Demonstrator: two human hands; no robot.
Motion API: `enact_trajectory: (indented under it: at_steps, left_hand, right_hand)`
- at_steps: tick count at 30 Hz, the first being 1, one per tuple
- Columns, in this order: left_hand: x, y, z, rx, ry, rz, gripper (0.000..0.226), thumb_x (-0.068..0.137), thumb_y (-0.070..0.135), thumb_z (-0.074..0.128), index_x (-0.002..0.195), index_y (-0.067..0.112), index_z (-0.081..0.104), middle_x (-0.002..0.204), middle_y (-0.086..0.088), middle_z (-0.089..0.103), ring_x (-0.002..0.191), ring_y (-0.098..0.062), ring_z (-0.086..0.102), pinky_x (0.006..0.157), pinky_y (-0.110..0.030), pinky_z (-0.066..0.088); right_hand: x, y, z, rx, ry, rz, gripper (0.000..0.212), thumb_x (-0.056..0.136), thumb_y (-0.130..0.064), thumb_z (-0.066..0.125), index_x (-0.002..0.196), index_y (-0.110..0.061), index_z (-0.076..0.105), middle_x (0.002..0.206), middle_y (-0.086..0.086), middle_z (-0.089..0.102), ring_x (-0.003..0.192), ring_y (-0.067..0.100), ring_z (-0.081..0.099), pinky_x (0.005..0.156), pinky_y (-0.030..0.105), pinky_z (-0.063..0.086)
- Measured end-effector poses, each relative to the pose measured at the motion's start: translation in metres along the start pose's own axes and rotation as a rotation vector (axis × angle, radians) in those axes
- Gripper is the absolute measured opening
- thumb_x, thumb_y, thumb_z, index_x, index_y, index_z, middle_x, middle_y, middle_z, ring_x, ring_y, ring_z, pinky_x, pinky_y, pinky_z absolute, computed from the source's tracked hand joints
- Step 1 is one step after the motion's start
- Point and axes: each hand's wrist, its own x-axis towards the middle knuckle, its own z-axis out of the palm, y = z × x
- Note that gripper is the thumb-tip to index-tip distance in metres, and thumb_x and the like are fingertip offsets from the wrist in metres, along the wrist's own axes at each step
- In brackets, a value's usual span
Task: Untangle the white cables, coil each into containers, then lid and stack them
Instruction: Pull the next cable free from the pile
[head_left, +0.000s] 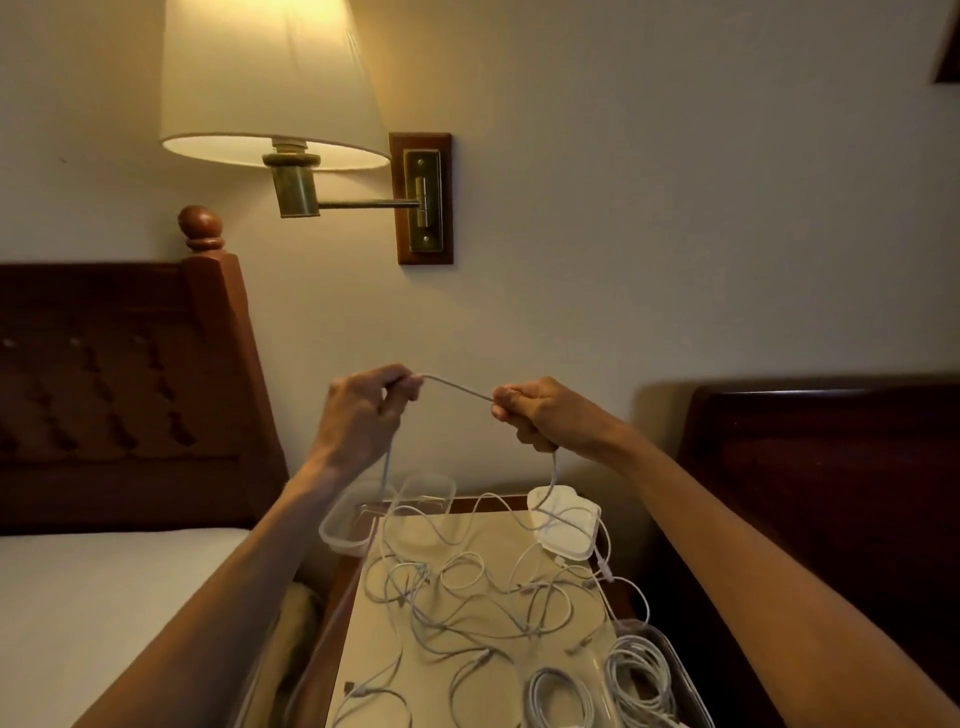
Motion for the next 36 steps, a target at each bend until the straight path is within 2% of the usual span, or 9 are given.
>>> enact_trajectory:
  at_steps: [3,5,7,10,13,16,23,31,36]
  left_hand:
    - [0.007,-0.012,-0.023,-0.048,0.177,-0.128,0.021,0.095,0.02,0.059,0.075,0.022,0.066,0.068,0.003,0.064,0.064,-0.017,0.057,0.059,-0.025,0.042]
    - [0.013,-0.017,-0.029,0.053,-0.028,-0.233,0.019,0.097,0.018,0.055,0.086,0.019,0.071,0.086,-0.003,0.07,0.083,-0.02,0.064,0.067,-0.022,0.042]
    - [0.015,-0.013,-0.029,0.309,-0.403,-0.33,0.028,0.098,0.013,0.051,0.123,0.016,0.063,0.131,-0.006,0.06,0.123,-0.022,0.052,0.095,-0.025,0.04]
    - [0.015,0.009,-0.018,0.128,-0.435,-0.142,0.057,0.096,0.004,0.047,0.15,0.016,0.032,0.153,0.007,0.028,0.143,-0.012,0.024,0.112,-0.022,0.018]
    - [0.004,0.037,0.007,-0.082,-0.41,0.058,0.029,0.101,0.02,0.046,0.128,0.015,0.056,0.114,0.002,0.065,0.101,-0.004,0.059,0.088,-0.024,0.046]
    - [-0.004,0.034,0.024,-0.058,-0.227,0.226,0.023,0.099,0.021,0.051,0.08,0.017,0.062,0.06,0.013,0.052,0.053,-0.005,0.049,0.052,-0.017,0.034]
    - [0.016,0.012,0.002,0.098,0.075,0.183,0.025,0.098,0.026,0.054,0.073,0.025,0.058,0.061,0.016,0.054,0.051,0.0,0.051,0.051,-0.02,0.038]
    - [0.028,-0.001,-0.017,0.113,0.181,-0.022,0.024,0.098,0.021,0.054,0.078,0.015,0.065,0.071,0.003,0.06,0.058,0.0,0.048,0.053,-0.016,0.033]
    - [0.023,-0.001,-0.01,-0.061,0.085,-0.091,0.02,0.098,0.021,0.054,0.082,0.017,0.066,0.062,0.009,0.054,0.047,-0.006,0.043,0.042,-0.012,0.029]
  right_hand:
    - [-0.009,0.015,-0.019,0.093,0.02,0.044,0.036,0.106,-0.031,0.035,0.078,-0.018,0.053,0.053,-0.01,0.035,0.045,0.006,0.028,0.042,0.02,0.022]
    - [-0.011,0.018,-0.024,0.13,0.043,0.052,0.037,0.106,-0.031,0.032,0.077,-0.017,0.052,0.052,-0.01,0.035,0.045,0.006,0.026,0.041,0.02,0.021]
    - [-0.009,0.012,-0.02,0.13,0.044,0.05,0.038,0.107,-0.029,0.032,0.076,-0.017,0.051,0.053,-0.009,0.035,0.044,0.007,0.025,0.042,0.022,0.019]
    - [-0.002,-0.004,-0.011,0.056,0.013,0.025,0.038,0.106,-0.028,0.034,0.074,-0.017,0.052,0.053,-0.008,0.035,0.044,0.007,0.025,0.041,0.021,0.02]
    - [0.001,-0.016,-0.008,0.072,-0.013,0.004,0.038,0.106,-0.028,0.035,0.074,-0.017,0.052,0.055,-0.006,0.034,0.045,0.008,0.025,0.04,0.021,0.021]
    - [-0.002,-0.018,-0.003,0.082,-0.053,0.002,0.037,0.106,-0.029,0.034,0.077,-0.016,0.052,0.056,-0.005,0.034,0.045,0.007,0.025,0.042,0.021,0.021]
    - [-0.021,-0.002,-0.012,0.425,-0.102,0.061,0.038,0.106,-0.03,0.03,0.075,-0.019,0.049,0.058,-0.005,0.026,0.046,0.007,0.018,0.041,0.02,0.015]
    - [-0.03,-0.005,-0.021,0.648,-0.153,0.153,0.041,0.106,-0.03,0.027,0.072,-0.019,0.046,0.05,-0.01,0.027,0.039,0.003,0.021,0.033,0.015,0.02]
    - [-0.03,-0.016,-0.026,0.979,-0.114,0.106,0.039,0.105,-0.029,0.027,0.071,-0.019,0.044,0.05,-0.01,0.02,0.039,0.004,0.013,0.034,0.017,0.015]
